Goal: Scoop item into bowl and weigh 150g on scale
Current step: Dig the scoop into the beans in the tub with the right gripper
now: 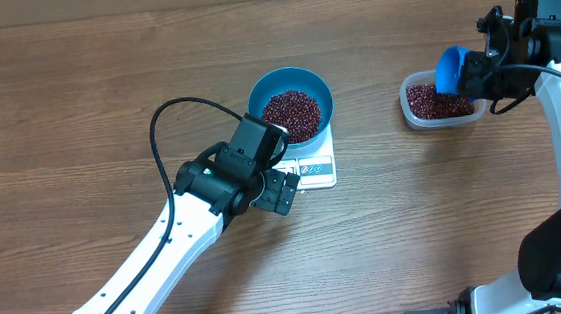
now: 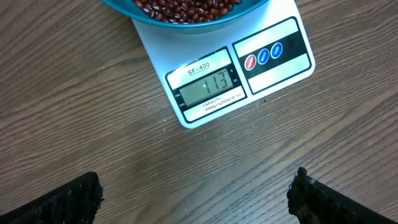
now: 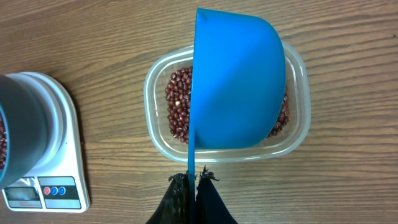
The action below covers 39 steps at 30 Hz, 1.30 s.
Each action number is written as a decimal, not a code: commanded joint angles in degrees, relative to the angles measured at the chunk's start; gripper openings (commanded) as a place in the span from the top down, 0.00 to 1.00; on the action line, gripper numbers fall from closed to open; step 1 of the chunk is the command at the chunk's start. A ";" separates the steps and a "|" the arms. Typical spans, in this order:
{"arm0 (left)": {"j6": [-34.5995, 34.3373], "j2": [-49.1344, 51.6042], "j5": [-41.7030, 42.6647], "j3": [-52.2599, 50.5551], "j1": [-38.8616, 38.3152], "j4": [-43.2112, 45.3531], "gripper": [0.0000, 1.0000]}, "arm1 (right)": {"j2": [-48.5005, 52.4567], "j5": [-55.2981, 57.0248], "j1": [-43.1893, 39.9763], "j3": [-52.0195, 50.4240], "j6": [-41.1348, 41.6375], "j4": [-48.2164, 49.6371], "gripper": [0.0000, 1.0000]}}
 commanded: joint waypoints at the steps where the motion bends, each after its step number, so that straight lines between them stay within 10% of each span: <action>1: 1.05 -0.76 0.31 -0.09 0.33 0.07 0.00 | -0.68 0.81 0.07 1.97 -1.14 0.42 0.96; 19: 1.05 -0.76 0.31 -0.09 0.33 0.07 0.00 | 0.35 35.63 15.23 4.52 -19.96 -0.92 0.97; 39: 1.05 -0.76 0.31 -0.09 0.33 0.07 0.00 | 11.45 46.62 17.09 4.44 -27.43 -5.33 0.97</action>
